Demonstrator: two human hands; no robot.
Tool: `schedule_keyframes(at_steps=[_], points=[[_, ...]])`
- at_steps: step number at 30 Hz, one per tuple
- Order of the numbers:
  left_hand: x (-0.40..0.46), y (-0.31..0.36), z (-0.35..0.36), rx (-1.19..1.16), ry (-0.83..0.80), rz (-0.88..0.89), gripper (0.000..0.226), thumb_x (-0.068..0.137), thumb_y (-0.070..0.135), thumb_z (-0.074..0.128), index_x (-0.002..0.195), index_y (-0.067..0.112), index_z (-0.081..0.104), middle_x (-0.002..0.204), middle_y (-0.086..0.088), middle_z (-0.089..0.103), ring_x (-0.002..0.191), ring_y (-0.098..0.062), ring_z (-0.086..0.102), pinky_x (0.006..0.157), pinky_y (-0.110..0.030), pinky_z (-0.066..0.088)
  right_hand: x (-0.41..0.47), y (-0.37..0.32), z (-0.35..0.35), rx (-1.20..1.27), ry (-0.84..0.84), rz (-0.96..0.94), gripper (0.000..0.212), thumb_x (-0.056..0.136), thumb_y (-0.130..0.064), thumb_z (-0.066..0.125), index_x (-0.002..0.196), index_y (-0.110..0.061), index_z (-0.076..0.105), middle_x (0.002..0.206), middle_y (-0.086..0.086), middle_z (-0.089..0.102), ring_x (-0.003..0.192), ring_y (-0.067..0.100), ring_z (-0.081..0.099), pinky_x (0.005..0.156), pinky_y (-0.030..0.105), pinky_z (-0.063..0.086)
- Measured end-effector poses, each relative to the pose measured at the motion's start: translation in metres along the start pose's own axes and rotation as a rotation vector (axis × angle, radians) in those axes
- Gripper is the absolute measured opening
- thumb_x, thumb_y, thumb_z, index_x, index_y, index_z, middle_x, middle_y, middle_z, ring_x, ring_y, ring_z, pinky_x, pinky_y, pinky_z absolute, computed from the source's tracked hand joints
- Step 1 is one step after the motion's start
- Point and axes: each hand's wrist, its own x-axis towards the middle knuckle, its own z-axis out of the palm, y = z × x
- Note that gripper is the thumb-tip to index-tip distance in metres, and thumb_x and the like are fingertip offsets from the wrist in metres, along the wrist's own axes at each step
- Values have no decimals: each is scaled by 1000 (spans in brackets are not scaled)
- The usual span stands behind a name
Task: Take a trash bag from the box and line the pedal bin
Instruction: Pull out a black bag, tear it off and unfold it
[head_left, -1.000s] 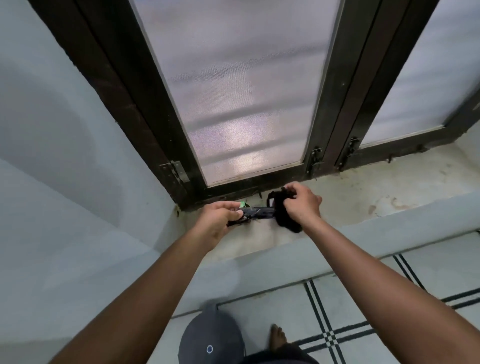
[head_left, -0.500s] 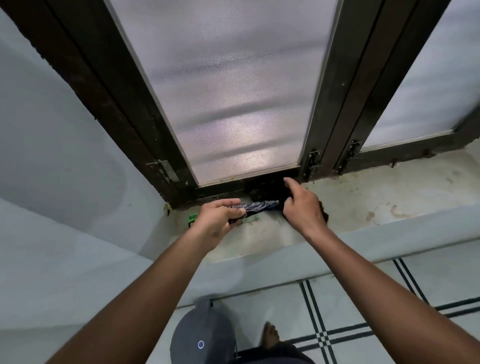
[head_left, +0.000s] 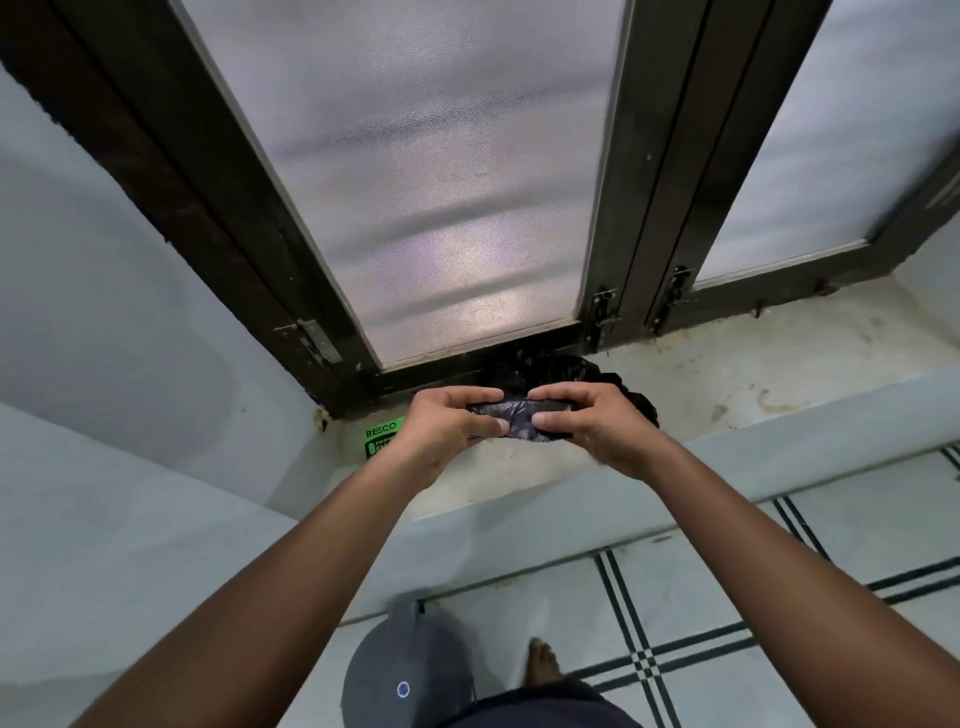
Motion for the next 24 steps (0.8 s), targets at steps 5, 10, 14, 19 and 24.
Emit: schedule_keyframes(at_steps=[5, 10, 14, 19, 24], points=[[4, 3, -7, 468, 94, 121, 37, 68, 12, 96, 100, 24, 82, 93, 0, 80, 79, -12, 76, 78, -30, 65, 1, -1, -3, -149, 7, -32, 30, 83, -1, 83, 112, -7, 79, 103, 15, 80, 93, 23, 77, 86, 29, 62], [4, 13, -18, 567, -55, 183, 21, 83, 32, 87, 101, 24, 80, 80, 4, 79, 65, -7, 69, 60, -18, 53, 2, -13, 2, -148, 58, -5, 19, 93, -27, 77, 106, -15, 81, 96, 11, 81, 84, 24, 77, 71, 30, 62], [12, 16, -25, 363, -86, 185, 22, 97, 29, 74, 108, 10, 76, 73, 4, 72, 62, -13, 57, 56, -25, 52, 5, -22, 3, -70, 49, -52, 15, 92, -19, 77, 105, -13, 82, 100, 10, 80, 93, 22, 77, 81, 27, 63], [25, 16, -26, 148, -85, 89, 20, 103, 28, 64, 109, 10, 69, 80, -6, 66, 57, -10, 52, 54, -24, 45, 9, -30, 8, -74, 30, -96, 25, 82, -6, 84, 107, -8, 81, 102, 11, 81, 97, 22, 78, 91, 32, 62], [40, -3, -39, 717, 304, 308, 13, 98, 35, 66, 99, 22, 68, 103, 0, 72, 94, -20, 68, 87, -41, 57, 9, -32, 4, -127, 111, -77, 24, 83, 2, 81, 97, -17, 83, 97, 6, 82, 96, 18, 76, 94, 29, 58]])
